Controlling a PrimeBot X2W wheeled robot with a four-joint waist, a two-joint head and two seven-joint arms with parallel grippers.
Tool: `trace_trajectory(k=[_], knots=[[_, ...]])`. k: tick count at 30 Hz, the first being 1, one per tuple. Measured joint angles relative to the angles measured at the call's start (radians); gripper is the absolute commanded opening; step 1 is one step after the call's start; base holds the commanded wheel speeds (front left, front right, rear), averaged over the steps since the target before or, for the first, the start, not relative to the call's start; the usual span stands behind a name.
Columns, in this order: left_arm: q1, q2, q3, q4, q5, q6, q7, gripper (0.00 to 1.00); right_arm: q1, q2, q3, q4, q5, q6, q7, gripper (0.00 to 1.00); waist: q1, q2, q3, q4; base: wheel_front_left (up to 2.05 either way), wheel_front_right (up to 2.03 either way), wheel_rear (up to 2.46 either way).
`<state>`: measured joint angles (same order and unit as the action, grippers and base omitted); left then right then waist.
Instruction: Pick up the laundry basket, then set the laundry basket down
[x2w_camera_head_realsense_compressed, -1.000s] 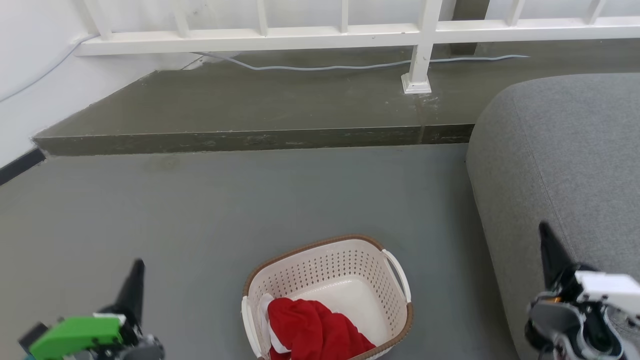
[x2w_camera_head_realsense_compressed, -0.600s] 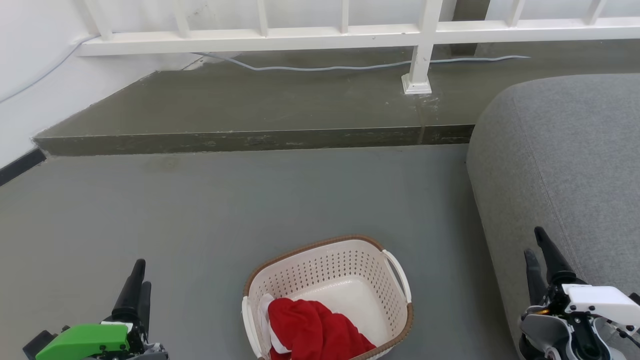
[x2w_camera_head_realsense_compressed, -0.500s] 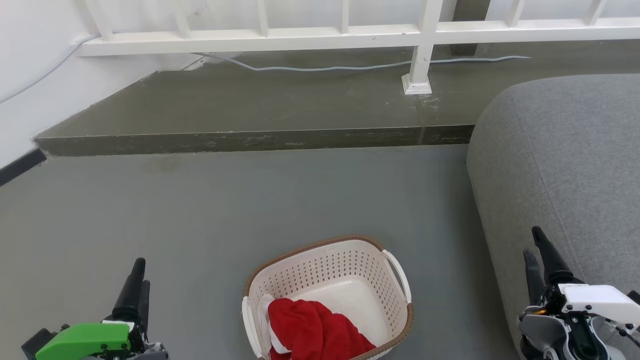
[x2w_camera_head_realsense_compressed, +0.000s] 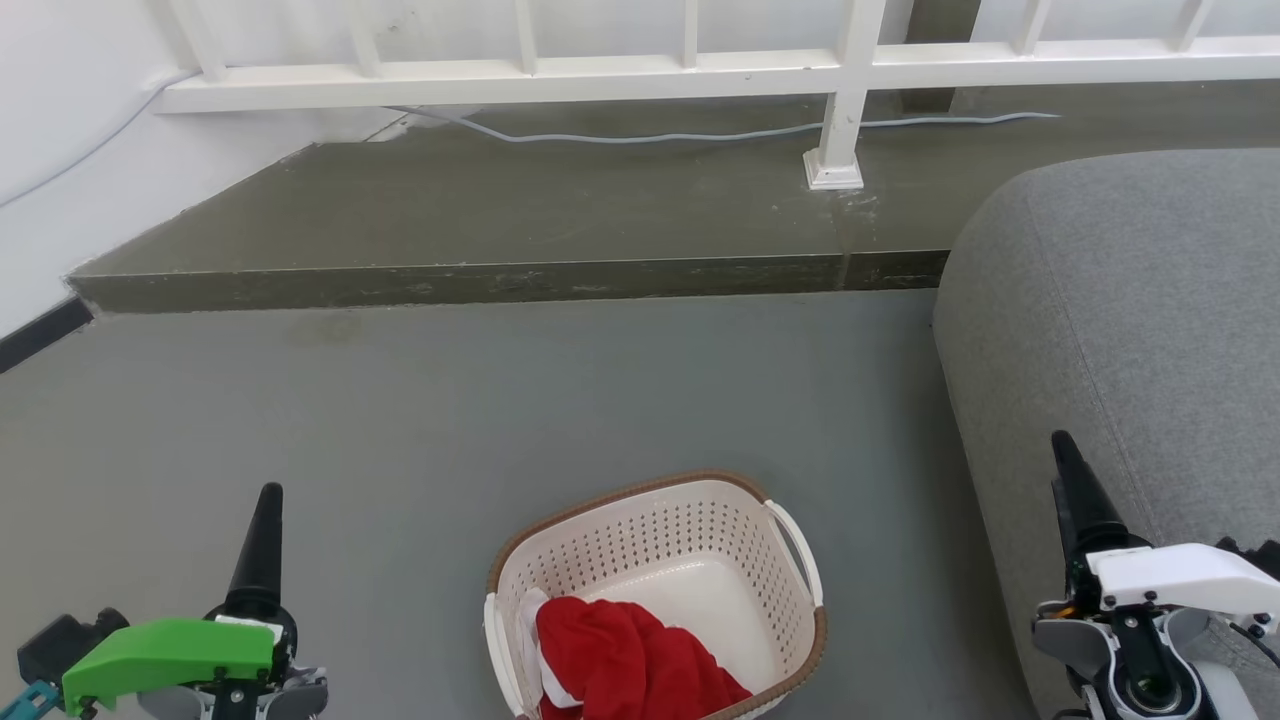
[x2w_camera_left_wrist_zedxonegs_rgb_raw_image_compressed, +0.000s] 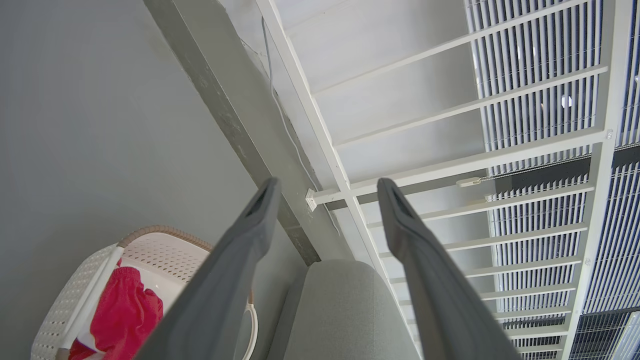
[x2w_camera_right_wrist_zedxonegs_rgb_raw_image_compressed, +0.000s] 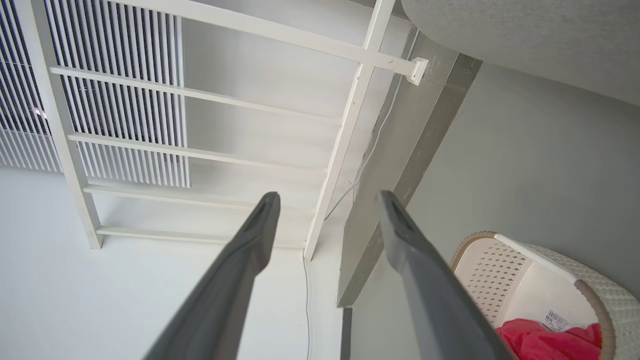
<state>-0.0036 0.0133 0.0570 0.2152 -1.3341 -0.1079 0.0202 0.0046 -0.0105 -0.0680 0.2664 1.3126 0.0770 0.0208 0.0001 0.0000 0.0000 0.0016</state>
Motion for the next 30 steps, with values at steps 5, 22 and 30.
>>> trace_trajectory(k=[5, 22, 30], knots=[[0.003, 0.004, -0.019, -0.032, 0.107, 0.004, -0.019, 1.00, 0.000, -0.003, 0.033, -0.019, -0.086, -0.008, -0.021, 1.00, 0.0000, 0.0000, 0.001, 0.001, 0.00, 0.00, 0.00], [0.034, 0.019, -0.075, -0.108, 0.450, 0.046, -0.078, 1.00, 0.005, -0.014, 0.114, -0.058, -0.373, -0.053, -0.075, 1.00, 0.0000, 0.0000, 0.007, 0.002, 0.00, 0.00, 0.00], [0.049, 0.022, -0.109, -0.142, 0.610, 0.066, -0.109, 1.00, 0.010, -0.016, 0.149, -0.074, -0.504, -0.079, -0.109, 1.00, 0.0000, 0.0000, 0.010, 0.002, 0.00, 0.00, 0.00]])
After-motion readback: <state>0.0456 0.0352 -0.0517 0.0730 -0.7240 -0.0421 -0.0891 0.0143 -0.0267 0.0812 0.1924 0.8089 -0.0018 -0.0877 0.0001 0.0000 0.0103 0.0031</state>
